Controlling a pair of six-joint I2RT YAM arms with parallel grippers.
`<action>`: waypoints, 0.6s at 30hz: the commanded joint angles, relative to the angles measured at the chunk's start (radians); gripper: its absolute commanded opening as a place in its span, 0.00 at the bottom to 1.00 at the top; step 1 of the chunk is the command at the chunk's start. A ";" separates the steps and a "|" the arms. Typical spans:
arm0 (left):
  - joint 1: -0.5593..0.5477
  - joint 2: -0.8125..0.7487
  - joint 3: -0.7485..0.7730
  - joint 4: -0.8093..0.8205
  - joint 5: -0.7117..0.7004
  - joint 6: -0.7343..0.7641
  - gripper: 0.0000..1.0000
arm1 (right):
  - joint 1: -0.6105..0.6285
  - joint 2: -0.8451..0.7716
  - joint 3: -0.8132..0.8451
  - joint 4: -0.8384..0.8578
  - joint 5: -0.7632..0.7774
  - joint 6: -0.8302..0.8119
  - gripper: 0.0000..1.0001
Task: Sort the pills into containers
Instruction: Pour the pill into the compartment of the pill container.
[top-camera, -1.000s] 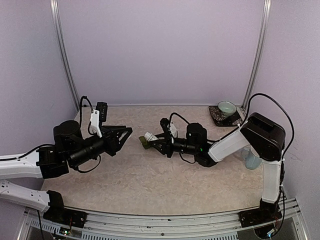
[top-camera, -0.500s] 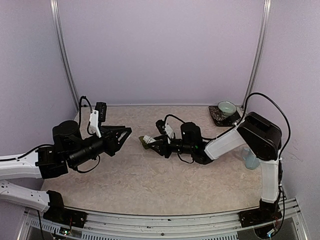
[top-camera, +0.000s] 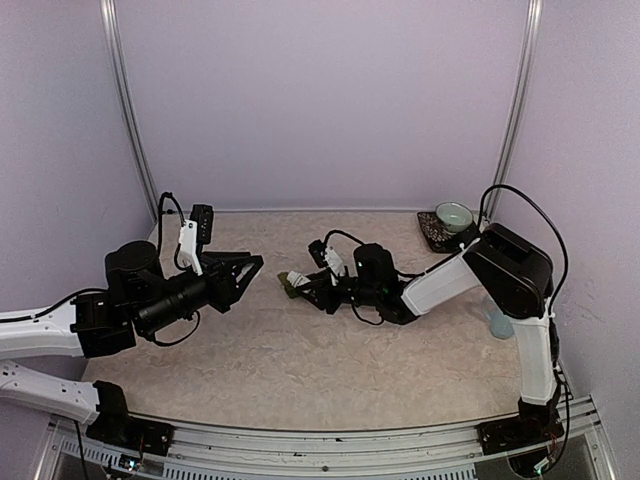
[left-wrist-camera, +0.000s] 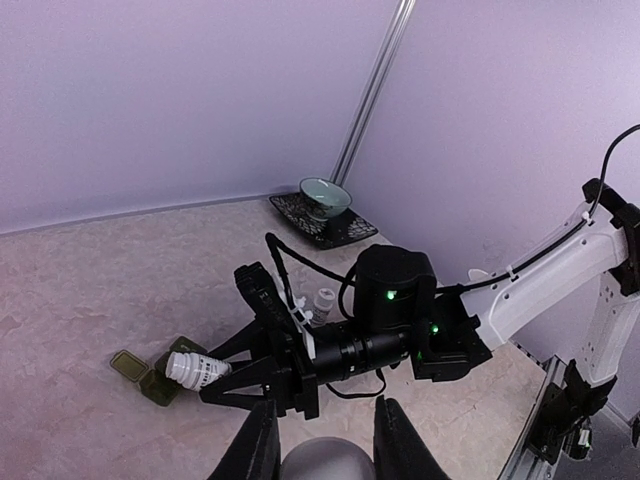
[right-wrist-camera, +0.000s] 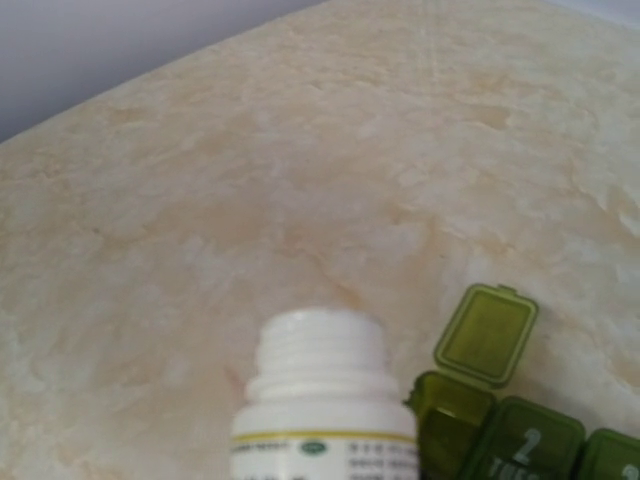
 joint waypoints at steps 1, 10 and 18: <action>0.006 -0.008 0.003 -0.002 0.005 0.001 0.18 | -0.010 0.030 0.047 -0.059 0.026 0.010 0.02; 0.006 -0.011 0.000 0.003 0.006 0.000 0.18 | -0.011 0.046 0.072 -0.111 0.043 0.014 0.02; 0.006 -0.013 -0.002 0.004 0.006 -0.001 0.18 | -0.011 0.065 0.083 -0.139 0.053 0.017 0.01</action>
